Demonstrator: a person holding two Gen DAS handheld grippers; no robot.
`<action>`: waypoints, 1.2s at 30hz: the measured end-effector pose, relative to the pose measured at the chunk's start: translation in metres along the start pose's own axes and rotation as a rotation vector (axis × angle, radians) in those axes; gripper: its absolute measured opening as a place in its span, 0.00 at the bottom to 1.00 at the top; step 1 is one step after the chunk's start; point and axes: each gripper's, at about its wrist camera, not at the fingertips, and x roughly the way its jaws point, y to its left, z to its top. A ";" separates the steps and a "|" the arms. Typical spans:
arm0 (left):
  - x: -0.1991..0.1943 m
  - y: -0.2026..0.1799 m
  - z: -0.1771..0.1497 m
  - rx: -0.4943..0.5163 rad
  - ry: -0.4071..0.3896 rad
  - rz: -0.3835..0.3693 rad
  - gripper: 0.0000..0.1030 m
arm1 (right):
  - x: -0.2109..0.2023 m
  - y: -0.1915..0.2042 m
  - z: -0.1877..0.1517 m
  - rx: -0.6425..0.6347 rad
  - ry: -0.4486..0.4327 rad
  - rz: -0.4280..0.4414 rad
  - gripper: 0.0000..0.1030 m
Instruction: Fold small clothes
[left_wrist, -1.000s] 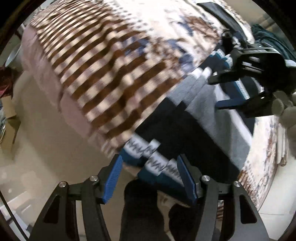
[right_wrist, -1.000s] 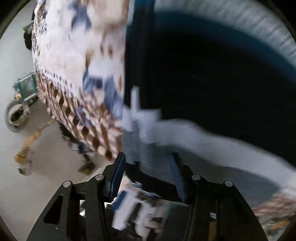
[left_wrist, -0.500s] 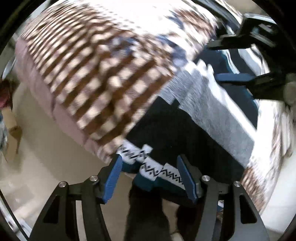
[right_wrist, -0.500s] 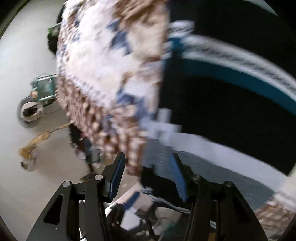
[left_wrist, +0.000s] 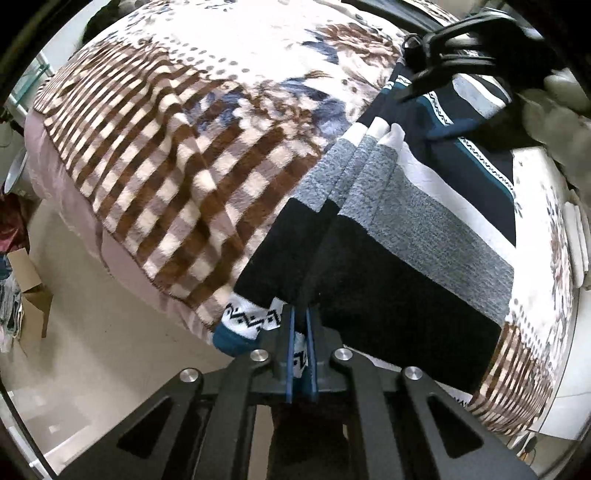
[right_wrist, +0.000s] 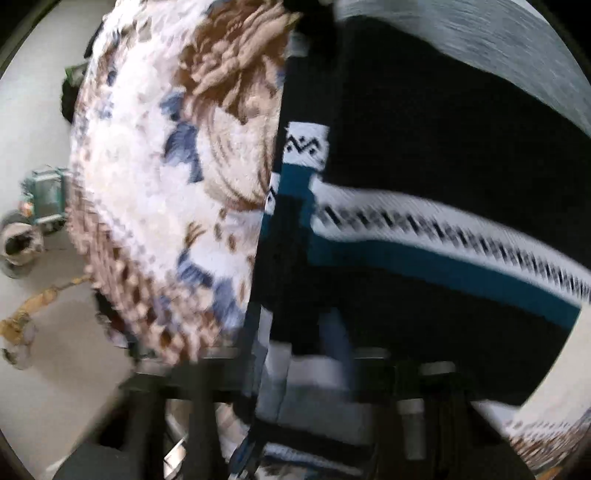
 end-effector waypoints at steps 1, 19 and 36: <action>-0.001 0.004 -0.001 -0.008 -0.002 0.002 0.03 | 0.004 0.003 0.002 0.006 -0.010 -0.028 0.06; -0.011 0.103 -0.055 -0.395 0.016 -0.418 0.49 | -0.011 0.026 0.001 -0.052 -0.038 -0.084 0.06; -0.040 0.078 -0.050 -0.297 -0.075 -0.158 0.04 | -0.031 0.054 -0.005 -0.120 -0.074 -0.072 0.06</action>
